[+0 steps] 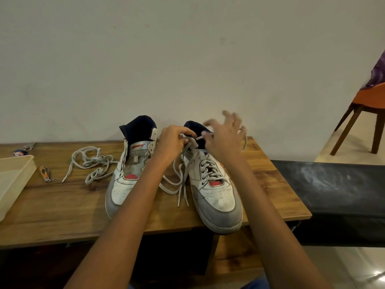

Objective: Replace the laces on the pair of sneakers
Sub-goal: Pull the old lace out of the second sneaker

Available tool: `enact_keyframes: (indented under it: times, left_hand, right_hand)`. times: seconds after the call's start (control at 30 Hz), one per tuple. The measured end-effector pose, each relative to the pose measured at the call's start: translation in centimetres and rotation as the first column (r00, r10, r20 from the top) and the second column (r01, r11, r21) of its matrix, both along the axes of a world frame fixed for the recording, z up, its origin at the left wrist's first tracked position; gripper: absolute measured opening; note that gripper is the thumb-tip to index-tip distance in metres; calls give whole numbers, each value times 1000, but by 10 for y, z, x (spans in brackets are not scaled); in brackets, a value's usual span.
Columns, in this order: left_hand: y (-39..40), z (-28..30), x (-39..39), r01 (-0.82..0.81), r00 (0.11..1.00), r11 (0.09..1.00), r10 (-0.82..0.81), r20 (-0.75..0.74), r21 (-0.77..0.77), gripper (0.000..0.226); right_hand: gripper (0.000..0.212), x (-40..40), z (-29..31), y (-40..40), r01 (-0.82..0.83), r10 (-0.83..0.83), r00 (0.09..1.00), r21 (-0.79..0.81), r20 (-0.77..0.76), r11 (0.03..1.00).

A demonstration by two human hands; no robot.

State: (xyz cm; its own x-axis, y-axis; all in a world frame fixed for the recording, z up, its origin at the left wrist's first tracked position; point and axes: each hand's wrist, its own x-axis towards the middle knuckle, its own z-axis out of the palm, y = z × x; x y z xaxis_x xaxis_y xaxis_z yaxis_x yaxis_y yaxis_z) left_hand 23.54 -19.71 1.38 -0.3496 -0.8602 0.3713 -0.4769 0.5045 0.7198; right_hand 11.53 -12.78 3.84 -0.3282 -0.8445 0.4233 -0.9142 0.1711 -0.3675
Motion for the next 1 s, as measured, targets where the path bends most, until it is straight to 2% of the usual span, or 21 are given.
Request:
enact_keyframes:
  times: [0.07, 0.13, 0.2, 0.23, 0.27, 0.3, 0.33, 0.37, 0.43, 0.5, 0.57, 0.63, 0.67, 0.7, 0.73, 0.8, 0.83, 0.87, 0.9, 0.93, 1.0]
  left_hand:
    - [2, 0, 1, 13, 1000, 1000, -13, -1, -16, 23]
    - [1, -1, 3, 18, 1000, 1000, -18, -12, -21, 23]
    - [0, -3, 3, 21, 1000, 999, -22, -21, -25, 24]
    - [1, -3, 3, 25, 999, 999, -26, -19, -27, 24]
    - [1, -3, 3, 29, 999, 999, -30, -17, -28, 24]
    - [1, -2, 2, 32, 999, 999, -32, -15, -30, 24]
    - [0, -2, 2, 33, 999, 999, -34, -15, -31, 23]
    - [0, -1, 2, 31, 999, 999, -31, -15, -28, 23]
    - [0, -1, 2, 23, 1000, 1000, -23, -11, -21, 22]
    - [1, 0, 1, 23, 1000, 1000, -23, -5, -18, 22]
    - [2, 0, 2, 32, 999, 999, -32, 0, -31, 23]
    - [2, 0, 3, 42, 999, 999, -42, -5, -28, 23]
    - [2, 0, 3, 45, 999, 999, -45, -8, -23, 23]
    - [1, 0, 3, 44, 999, 999, -44, -5, -24, 23]
    - [0, -1, 3, 42, 999, 999, -42, 0, -28, 23]
    - [-2, -2, 2, 42, 999, 999, -42, -1, -23, 24]
    - [-3, -3, 3, 45, 999, 999, -45, -9, -14, 24]
    - [-3, -3, 3, 47, 999, 999, -48, -13, -10, 24]
    - [-4, -3, 2, 47, 999, 999, -47, -11, -11, 24]
    - [-4, -4, 3, 45, 999, 999, -45, -5, -16, 24]
    - [-4, -5, 2, 46, 999, 999, -46, 8, -19, 25]
  right_hand:
    - [28, 10, -11, -4, -23, 58, 983, 199, -176, 980]
    - [24, 8, -11, -5, 0, 28, 988, 180, -153, 984]
    - [20, -5, -4, -3, 85, -75, 990, -80, 119, 993]
    - [22, -13, 4, 0, 202, -119, 936, -232, 331, 951]
    - [24, -21, 12, 5, 336, -120, 843, -338, 525, 879]
    - [27, -29, 18, 9, 451, -103, 760, -406, 642, 795]
    - [27, -36, 21, 11, 518, -107, 726, -438, 679, 735]
    - [25, -38, 24, 14, 514, -139, 753, -443, 643, 734]
    - [34, -32, 22, 12, 338, -187, 902, -369, 388, 866]
    - [40, -16, 10, 3, 103, -96, 993, -109, 64, 989]
    - [29, 4, -6, -4, -17, 40, 987, 144, -157, 989]
    - [22, 9, -15, -8, -28, 64, 978, 184, -196, 983]
    - [20, 5, -15, -9, -16, 28, 993, 96, -117, 995]
    - [19, -4, -13, -12, 16, -14, 999, -53, 41, 998]
    - [21, -14, -7, -12, 101, -43, 966, -217, 256, 971]
    - [34, -34, 12, -4, 374, 7, 762, -449, 647, 811]
    - [37, -45, 23, 2, 503, 76, 650, -503, 756, 703]
    - [38, -55, 31, 10, 588, 132, 577, -522, 806, 618]
    - [38, -61, 36, 16, 629, 155, 549, -528, 822, 570]
    - [37, -64, 38, 20, 632, 152, 550, -528, 821, 567]
    - [32, -60, 27, 18, 564, 43, 609, -470, 792, 680]
